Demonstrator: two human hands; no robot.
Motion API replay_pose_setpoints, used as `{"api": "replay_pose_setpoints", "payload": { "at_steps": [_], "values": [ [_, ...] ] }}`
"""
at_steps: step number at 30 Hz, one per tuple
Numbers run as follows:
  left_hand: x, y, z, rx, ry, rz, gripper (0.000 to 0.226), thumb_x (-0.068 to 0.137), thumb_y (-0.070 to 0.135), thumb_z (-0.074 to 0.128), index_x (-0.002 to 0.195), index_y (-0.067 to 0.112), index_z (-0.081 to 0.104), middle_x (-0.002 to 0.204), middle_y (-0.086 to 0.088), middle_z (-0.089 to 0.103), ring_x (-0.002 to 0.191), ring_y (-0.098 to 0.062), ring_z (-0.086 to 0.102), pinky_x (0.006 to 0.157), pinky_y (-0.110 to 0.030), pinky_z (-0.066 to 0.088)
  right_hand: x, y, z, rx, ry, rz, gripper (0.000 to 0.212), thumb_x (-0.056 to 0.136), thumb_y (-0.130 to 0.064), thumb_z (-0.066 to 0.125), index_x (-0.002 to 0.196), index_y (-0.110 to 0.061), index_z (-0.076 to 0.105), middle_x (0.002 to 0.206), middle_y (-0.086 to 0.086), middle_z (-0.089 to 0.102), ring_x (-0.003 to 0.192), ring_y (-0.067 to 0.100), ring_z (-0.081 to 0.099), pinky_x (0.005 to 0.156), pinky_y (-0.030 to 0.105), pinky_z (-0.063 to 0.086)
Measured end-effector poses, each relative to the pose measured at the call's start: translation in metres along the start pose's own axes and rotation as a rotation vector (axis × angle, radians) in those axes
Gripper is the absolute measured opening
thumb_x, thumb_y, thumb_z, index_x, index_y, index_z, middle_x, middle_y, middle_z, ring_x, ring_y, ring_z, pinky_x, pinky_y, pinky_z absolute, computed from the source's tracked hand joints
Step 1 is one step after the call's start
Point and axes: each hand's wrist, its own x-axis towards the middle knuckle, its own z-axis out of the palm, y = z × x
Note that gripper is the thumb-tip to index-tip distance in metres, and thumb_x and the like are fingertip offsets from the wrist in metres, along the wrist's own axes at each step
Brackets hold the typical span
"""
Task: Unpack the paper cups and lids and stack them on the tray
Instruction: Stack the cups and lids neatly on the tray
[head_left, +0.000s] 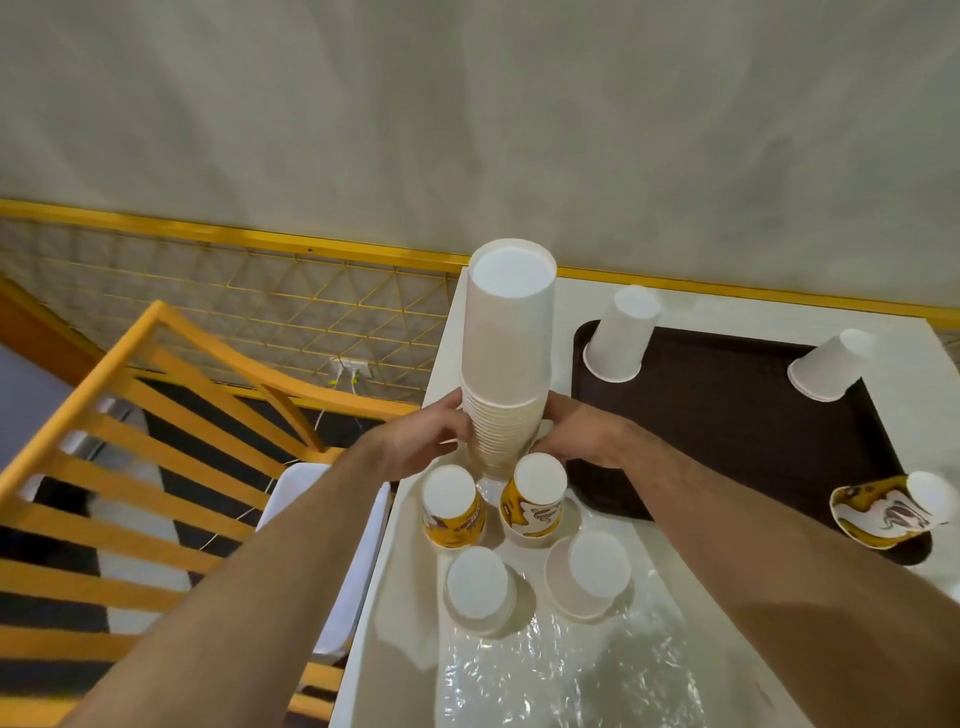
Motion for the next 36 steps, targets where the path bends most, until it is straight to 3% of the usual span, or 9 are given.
{"api": "replay_pose_setpoints", "payload": {
  "at_steps": [2,7,16,21,26,32,36],
  "values": [
    [0.004,-0.006,-0.003,0.015,-0.017,-0.022,0.081,0.067,0.012,0.059,0.144,0.03,0.041,0.138,0.0,0.054,0.13,-0.023,0.048,0.108,-0.033,0.04,0.013,0.01,0.002,-0.028,0.015,-0.052,0.109,0.041,-0.048,0.099,0.137,-0.04,0.05,0.131,-0.011,0.063,0.124,0.015,0.058,0.102,0.047,0.052],
    [0.01,-0.01,-0.003,0.005,-0.037,0.014,0.074,0.071,0.009,0.061,0.137,0.036,0.043,0.134,0.001,0.057,0.128,-0.021,0.05,0.107,-0.03,0.042,0.006,-0.007,0.006,-0.074,0.086,-0.115,0.09,0.047,-0.045,0.096,0.128,-0.031,0.06,0.122,-0.009,0.069,0.118,0.014,0.062,0.101,0.044,0.053],
    [0.022,-0.018,-0.009,0.031,0.014,0.016,0.072,0.07,0.018,0.064,0.14,0.028,0.047,0.136,-0.002,0.056,0.13,-0.025,0.047,0.111,-0.039,0.037,0.004,-0.005,0.004,0.074,0.099,-0.093,0.089,0.054,-0.021,0.089,0.135,-0.028,0.053,0.124,-0.001,0.067,0.115,0.016,0.062,0.098,0.042,0.056],
    [0.025,-0.018,-0.01,0.025,-0.001,0.017,0.073,0.071,0.015,0.065,0.14,0.027,0.046,0.135,-0.004,0.057,0.129,-0.026,0.049,0.113,-0.042,0.039,0.008,-0.003,0.006,0.079,0.062,-0.086,0.097,0.054,-0.024,0.089,0.14,-0.033,0.046,0.126,-0.003,0.064,0.116,0.016,0.061,0.1,0.043,0.055],
    [0.027,-0.015,-0.012,-0.01,0.033,0.033,0.079,0.066,0.013,0.068,0.141,0.029,0.047,0.133,-0.004,0.06,0.129,-0.026,0.049,0.117,-0.047,0.033,0.007,-0.007,0.0,0.115,0.051,-0.098,0.093,0.064,-0.01,0.085,0.143,-0.03,0.041,0.127,0.0,0.061,0.118,0.018,0.058,0.104,0.044,0.051],
    [0.02,-0.001,-0.011,0.012,0.041,0.11,0.085,0.069,0.011,0.072,0.143,0.04,0.041,0.137,0.003,0.056,0.131,-0.02,0.047,0.116,-0.045,0.031,0.005,-0.021,-0.013,0.127,0.075,-0.163,0.095,0.064,-0.016,0.083,0.145,-0.036,0.039,0.128,-0.004,0.062,0.119,0.014,0.058,0.108,0.043,0.047],
    [0.008,0.018,-0.009,0.076,0.084,0.207,0.099,0.066,0.012,0.082,0.147,0.04,0.033,0.138,0.009,0.055,0.129,-0.016,0.048,0.109,-0.039,0.04,-0.015,-0.049,-0.03,0.15,0.074,-0.198,0.087,0.073,-0.017,0.08,0.145,-0.039,0.038,0.126,-0.007,0.063,0.118,0.016,0.057,0.1,0.039,0.047]
  ]
}}
